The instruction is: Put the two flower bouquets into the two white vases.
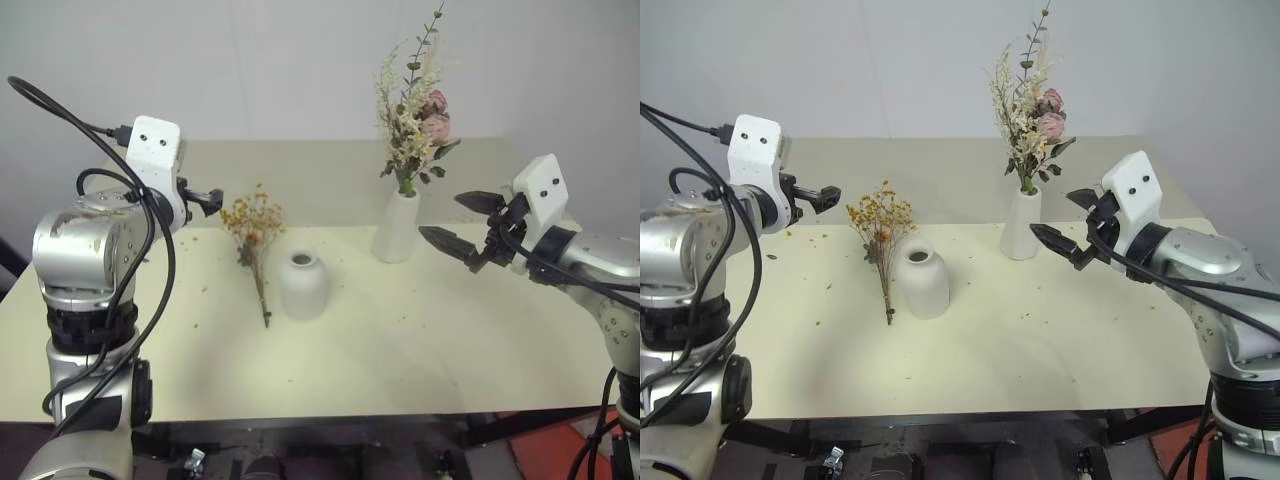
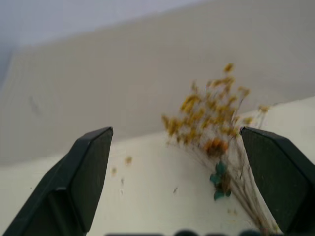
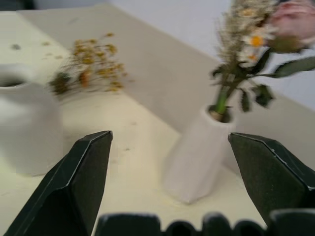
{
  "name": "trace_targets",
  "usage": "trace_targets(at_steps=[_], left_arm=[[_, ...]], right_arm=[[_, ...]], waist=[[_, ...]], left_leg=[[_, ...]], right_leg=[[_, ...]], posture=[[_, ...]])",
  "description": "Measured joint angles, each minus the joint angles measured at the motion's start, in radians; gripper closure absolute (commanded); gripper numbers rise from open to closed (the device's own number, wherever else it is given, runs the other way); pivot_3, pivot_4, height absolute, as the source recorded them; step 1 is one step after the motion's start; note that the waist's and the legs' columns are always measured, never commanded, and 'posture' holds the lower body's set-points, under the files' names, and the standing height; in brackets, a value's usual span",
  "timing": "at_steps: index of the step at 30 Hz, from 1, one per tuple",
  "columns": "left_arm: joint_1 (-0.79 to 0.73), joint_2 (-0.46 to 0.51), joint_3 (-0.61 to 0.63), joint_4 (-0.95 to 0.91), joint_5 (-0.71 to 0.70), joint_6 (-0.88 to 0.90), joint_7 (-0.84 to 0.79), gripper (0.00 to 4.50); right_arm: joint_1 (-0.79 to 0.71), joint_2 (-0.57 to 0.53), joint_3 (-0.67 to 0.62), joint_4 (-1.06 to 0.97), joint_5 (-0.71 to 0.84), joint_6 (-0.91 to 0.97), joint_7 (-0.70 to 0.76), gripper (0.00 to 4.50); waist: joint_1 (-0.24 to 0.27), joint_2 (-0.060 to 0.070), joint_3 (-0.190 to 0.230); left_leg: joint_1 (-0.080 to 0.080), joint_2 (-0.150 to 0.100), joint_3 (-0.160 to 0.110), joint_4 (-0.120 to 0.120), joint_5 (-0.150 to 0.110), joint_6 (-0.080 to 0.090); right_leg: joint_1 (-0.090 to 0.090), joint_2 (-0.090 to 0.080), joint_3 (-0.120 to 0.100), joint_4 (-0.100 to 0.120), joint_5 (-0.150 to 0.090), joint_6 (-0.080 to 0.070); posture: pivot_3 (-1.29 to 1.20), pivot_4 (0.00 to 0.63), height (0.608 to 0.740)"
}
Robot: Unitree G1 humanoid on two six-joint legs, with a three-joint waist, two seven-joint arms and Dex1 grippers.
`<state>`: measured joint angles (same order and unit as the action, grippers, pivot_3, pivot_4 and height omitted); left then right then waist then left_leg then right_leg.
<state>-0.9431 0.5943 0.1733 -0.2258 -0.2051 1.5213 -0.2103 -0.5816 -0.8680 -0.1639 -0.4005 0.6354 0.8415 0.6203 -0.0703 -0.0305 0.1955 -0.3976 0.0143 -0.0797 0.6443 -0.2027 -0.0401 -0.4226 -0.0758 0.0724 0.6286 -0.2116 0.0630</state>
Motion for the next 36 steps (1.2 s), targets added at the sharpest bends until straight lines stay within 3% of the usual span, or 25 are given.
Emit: trace_targets(at_steps=[4,10,26,36], left_arm=[[-0.011,-0.001,-0.016,0.142,-0.075,0.088,-0.004,0.00],[-0.026,-0.043,-0.022,0.257,-0.114,0.088,0.043,0.00],[-0.144,-0.109,-0.081,0.534,-0.173,0.085,-0.057,0.00],[-0.189,-0.182,-0.115,0.796,-0.116,-0.047,-0.074,0.00]], right_arm=[[-0.113,-0.048,0.048,0.002,0.026,0.103,0.042,0.04],[-0.152,-0.035,0.071,-0.014,0.056,0.172,0.040,0.04],[-0.160,-0.029,0.024,-0.092,0.105,0.295,-0.044,0.04],[-0.152,-0.031,-0.005,-0.125,0.132,0.327,-0.078,0.04]], waist=[[0.004,0.000,0.000],[0.017,0.000,0.000],[0.027,0.000,0.000],[0.029,0.000,0.000]], left_leg=[[-0.001,0.000,-0.001,0.000,0.000,0.000],[-0.002,-0.001,-0.001,0.000,0.000,0.000],[-0.003,-0.001,-0.001,0.000,0.000,0.000],[-0.003,-0.001,-0.001,0.000,0.000,0.000]], right_leg=[[-0.002,0.000,-0.001,0.001,0.000,0.000],[-0.002,-0.001,-0.001,0.000,0.000,-0.001],[-0.002,-0.001,-0.001,0.000,0.001,-0.002],[-0.002,-0.001,-0.001,0.000,0.001,-0.002]], posture=[[0.00,0.150,0.740],[0.00,0.150,0.740],[0.00,0.150,0.740],[0.00,0.150,0.740]])
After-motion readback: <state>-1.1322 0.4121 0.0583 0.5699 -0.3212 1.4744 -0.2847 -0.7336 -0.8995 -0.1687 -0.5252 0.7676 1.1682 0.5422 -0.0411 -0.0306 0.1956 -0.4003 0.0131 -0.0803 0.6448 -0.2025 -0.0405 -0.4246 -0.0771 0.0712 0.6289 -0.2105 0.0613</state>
